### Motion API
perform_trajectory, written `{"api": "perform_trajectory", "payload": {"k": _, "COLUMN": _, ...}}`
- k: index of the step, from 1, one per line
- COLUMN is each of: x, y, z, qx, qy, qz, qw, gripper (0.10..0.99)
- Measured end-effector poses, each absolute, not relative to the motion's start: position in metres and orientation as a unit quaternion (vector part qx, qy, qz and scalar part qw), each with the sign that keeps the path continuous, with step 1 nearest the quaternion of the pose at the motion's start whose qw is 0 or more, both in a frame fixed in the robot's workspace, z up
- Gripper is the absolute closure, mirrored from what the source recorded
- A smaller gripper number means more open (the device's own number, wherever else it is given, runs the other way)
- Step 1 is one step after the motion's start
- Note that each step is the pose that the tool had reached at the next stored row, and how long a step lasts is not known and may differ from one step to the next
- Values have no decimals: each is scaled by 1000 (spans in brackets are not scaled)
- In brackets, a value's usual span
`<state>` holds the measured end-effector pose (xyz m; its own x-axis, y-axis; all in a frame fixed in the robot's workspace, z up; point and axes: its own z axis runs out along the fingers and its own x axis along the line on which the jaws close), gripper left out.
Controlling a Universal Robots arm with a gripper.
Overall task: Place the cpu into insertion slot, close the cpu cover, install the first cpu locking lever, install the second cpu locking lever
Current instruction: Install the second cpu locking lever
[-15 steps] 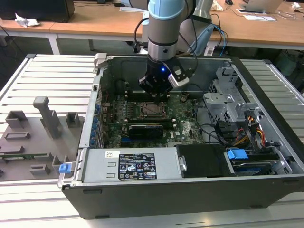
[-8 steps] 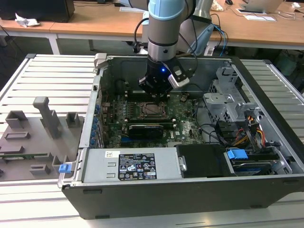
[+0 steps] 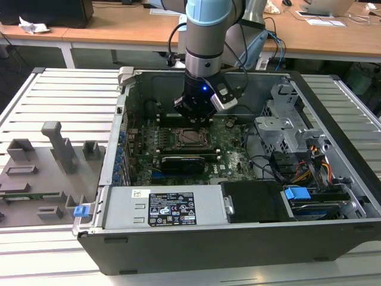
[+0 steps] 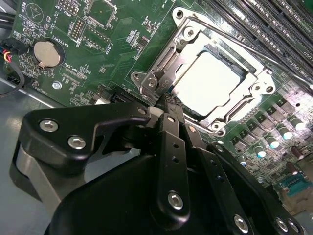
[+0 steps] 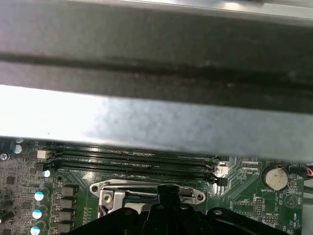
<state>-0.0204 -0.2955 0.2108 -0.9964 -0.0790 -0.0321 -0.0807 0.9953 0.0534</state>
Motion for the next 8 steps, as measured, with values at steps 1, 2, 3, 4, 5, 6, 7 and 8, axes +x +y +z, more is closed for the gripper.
{"api": "perform_trajectory", "payload": {"k": 1, "x": -20, "y": -296, "z": 211, "qx": -40, "qy": 999, "qz": 27, "qw": 15, "gripper": 980}}
{"api": "perform_trajectory", "payload": {"k": 2, "x": -20, "y": -296, "z": 211, "qx": -40, "qy": 999, "qz": 27, "qw": 15, "gripper": 980}}
{"api": "perform_trajectory", "payload": {"k": 3, "x": -20, "y": -296, "z": 211, "qx": -40, "qy": 999, "qz": 27, "qw": 15, "gripper": 980}}
{"api": "perform_trajectory", "payload": {"k": 4, "x": -20, "y": -296, "z": 211, "qx": -40, "qy": 999, "qz": 27, "qw": 15, "gripper": 980}}
{"api": "perform_trajectory", "payload": {"k": 5, "x": -20, "y": -296, "z": 211, "qx": -40, "qy": 999, "qz": 27, "qw": 15, "gripper": 980}}
{"api": "perform_trajectory", "payload": {"k": 6, "x": -20, "y": -297, "z": 211, "qx": -40, "qy": 999, "qz": 27, "qw": 15, "gripper": 980}}
{"api": "perform_trajectory", "payload": {"k": 7, "x": -20, "y": -297, "z": 211, "qx": -40, "qy": 999, "qz": 27, "qw": 15, "gripper": 980}}
{"api": "perform_trajectory", "payload": {"k": 8, "x": -20, "y": -297, "z": 211, "qx": -40, "qy": 999, "qz": 27, "qw": 15, "gripper": 980}}
